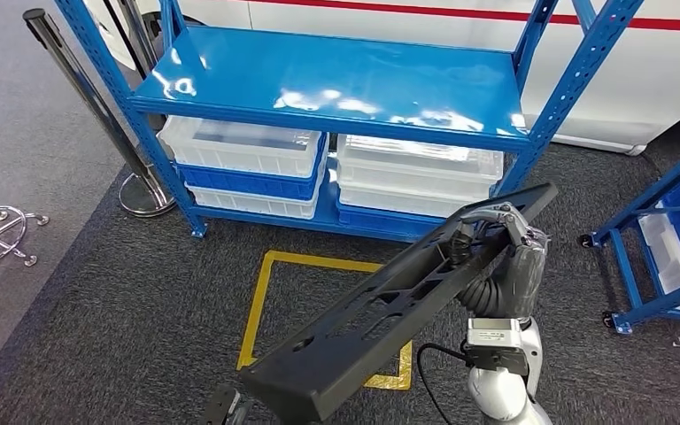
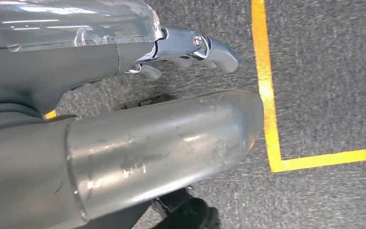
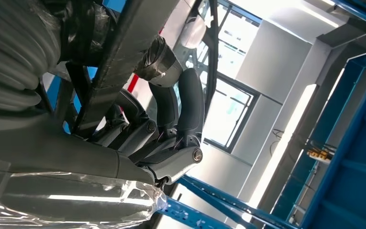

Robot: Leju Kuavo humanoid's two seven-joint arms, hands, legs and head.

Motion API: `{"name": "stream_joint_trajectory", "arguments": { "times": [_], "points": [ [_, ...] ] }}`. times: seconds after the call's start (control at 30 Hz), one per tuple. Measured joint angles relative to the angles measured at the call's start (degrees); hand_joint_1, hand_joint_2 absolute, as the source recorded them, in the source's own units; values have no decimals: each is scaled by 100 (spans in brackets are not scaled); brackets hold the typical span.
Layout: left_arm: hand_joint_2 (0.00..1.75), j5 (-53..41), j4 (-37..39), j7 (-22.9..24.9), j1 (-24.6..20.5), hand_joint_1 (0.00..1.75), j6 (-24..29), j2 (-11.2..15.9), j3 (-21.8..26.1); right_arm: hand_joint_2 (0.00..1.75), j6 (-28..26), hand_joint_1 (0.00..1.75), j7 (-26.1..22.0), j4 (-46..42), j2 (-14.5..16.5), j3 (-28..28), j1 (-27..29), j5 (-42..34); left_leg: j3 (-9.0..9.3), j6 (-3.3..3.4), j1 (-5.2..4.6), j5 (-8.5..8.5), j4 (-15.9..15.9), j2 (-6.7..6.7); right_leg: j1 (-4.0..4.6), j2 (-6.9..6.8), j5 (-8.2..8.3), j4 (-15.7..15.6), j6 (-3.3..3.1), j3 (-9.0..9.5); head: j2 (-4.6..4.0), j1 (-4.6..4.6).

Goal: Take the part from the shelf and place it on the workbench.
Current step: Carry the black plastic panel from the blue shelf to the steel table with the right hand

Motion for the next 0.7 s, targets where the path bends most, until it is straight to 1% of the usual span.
{"name": "stream_joint_trajectory", "arguments": {
  "times": [0.03,0.07,0.1,0.13,0.17,0.23,0.3,0.47,0.5,0.53,0.57,0.6,0.63,0.67,0.7],
  "points": [
    [0,-1,0,0,0,0,0,-1,0,175,0,175,-1,-3,-1,-3,0,1,-76,-4,-6,23,50,-1,16,1,118,-310,-37,245,-1,-1],
    [0,-1,0,0,-1,0,0,-5,1,175,0,175,-2,-8,-1,-5,0,1,-141,-17,-12,48,90,-3,39,1,141,-686,-78,514,0,-2],
    [0,-1,0,0,-2,0,0,-9,1,175,-1,175,-4,-22,-1,-6,-1,1,-187,-36,-11,77,120,-4,62,-3,108,-1035,-110,739,-1,-2],
    [0,-1,0,0,-3,0,0,-13,2,175,-3,175,-6,-36,-1,-7,-3,1,-212,-62,-4,113,130,-4,87,-2,52,-1270,-134,875,0,-2],
    [0,-1,0,0,-4,0,0,-16,2,175,-5,175,-7,-50,-2,-7,-4,1,-224,-95,4,156,122,-4,103,-3,23,-1380,-146,932,0,-2],
    [0,-2,0,0,-1,0,0,-16,4,175,-8,175,-9,-64,-3,-8,-7,1,-236,-155,0,228,95,-14,89,-11,110,-1456,-172,910,-1,1],
    [0,-2,0,0,2,0,0,-17,6,175,-9,175,-10,-67,-3,-8,-6,1,-253,-187,-21,245,81,-27,51,-29,167,-1515,-194,885,-2,3],
    [0,-2,0,0,0,0,0,-17,6,175,-9,175,-11,-67,-3,-8,-7,1,-263,-196,-17,223,83,-28,37,-38,191,-1528,-201,882,-1,3],
    [0,-2,0,0,0,0,0,-17,7,175,-9,175,-10,-67,-3,-8,-9,1,-281,-209,-12,166,107,-31,33,-40,213,-1533,-211,869,-1,2],
    [0,-2,0,0,0,0,0,-16,8,175,-10,175,-10,-69,-3,-8,-12,1,-333,-238,2,-4,233,-34,27,-44,256,-1537,-230,830,-1,-2],
    [0,-2,0,0,0,0,0,-15,8,175,-11,175,-9,-72,-3,-9,-14,-1,-428,-279,24,-274,526,-37,21,-47,317,-1537,-246,759,-1,-4],
    [0,-2,0,0,0,0,0,-14,9,175,-12,175,-9,-74,-3,-10,-15,-6,-543,-325,48,-573,920,-41,18,-52,386,-1529,-259,668,-2,-7],
    [0,-2,0,0,-5,0,0,-11,9,175,-15,175,-8,-78,-3,-36,-18,-24,-427,-387,97,-653,1099,-41,-5,-58,486,-1484,-236,504,-2,-8],
    [0,-2,0,0,-16,0,0,-8,9,175,-17,175,-6,-85,-2,-67,-23,-43,-172,-438,137,-669,1010,-46,-22,-60,576,-1428,-191,351,-2,-9],
    [0,-2,0,-1,-29,0,0,-6,9,175,-20,175,-4,-95,-2,-104,-32,-62,163,-456,156,-599,688,-61,-39,-62,657,-1374,-137,223,-1,-8]
  ]
}}
